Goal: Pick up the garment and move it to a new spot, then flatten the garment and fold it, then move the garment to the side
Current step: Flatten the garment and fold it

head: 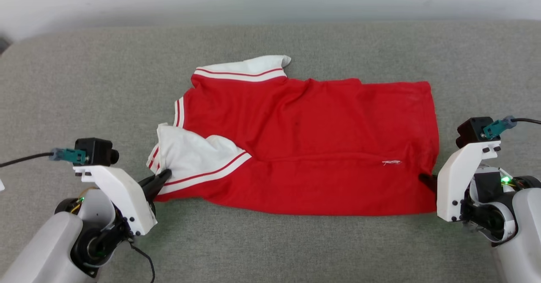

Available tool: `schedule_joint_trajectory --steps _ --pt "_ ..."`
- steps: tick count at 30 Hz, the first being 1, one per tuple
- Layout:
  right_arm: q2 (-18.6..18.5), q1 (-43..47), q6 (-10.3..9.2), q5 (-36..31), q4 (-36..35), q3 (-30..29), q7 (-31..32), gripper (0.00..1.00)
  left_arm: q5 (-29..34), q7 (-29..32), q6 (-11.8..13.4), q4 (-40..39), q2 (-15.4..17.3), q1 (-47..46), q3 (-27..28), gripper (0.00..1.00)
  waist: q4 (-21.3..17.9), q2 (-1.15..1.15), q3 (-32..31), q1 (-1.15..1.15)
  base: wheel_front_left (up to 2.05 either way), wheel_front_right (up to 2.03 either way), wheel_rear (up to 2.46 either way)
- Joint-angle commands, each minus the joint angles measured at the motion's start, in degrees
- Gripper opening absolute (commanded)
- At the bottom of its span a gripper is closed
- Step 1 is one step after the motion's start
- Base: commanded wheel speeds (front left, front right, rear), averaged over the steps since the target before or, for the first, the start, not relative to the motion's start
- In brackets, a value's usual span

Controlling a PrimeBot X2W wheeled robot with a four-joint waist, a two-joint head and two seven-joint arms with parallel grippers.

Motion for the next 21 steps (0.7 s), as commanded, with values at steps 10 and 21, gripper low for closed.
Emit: schedule_joint_trajectory --steps 10,21 --pt "-2.43 6.40 -0.02 3.62 -4.23 3.15 -2.00 0.00 -1.52 -1.50 2.07 -2.49 0.43 7.66 0.35 0.00 -0.08 0.00 -10.39 -0.01 0.00 0.00 0.00" --pt "-4.28 16.31 -0.02 6.53 -5.17 2.77 -4.40 0.00 -3.45 -1.43 8.23 -8.95 2.62 20.36 0.82 0.00 0.20 0.00 -15.01 -0.01 0.00 0.00 0.00"
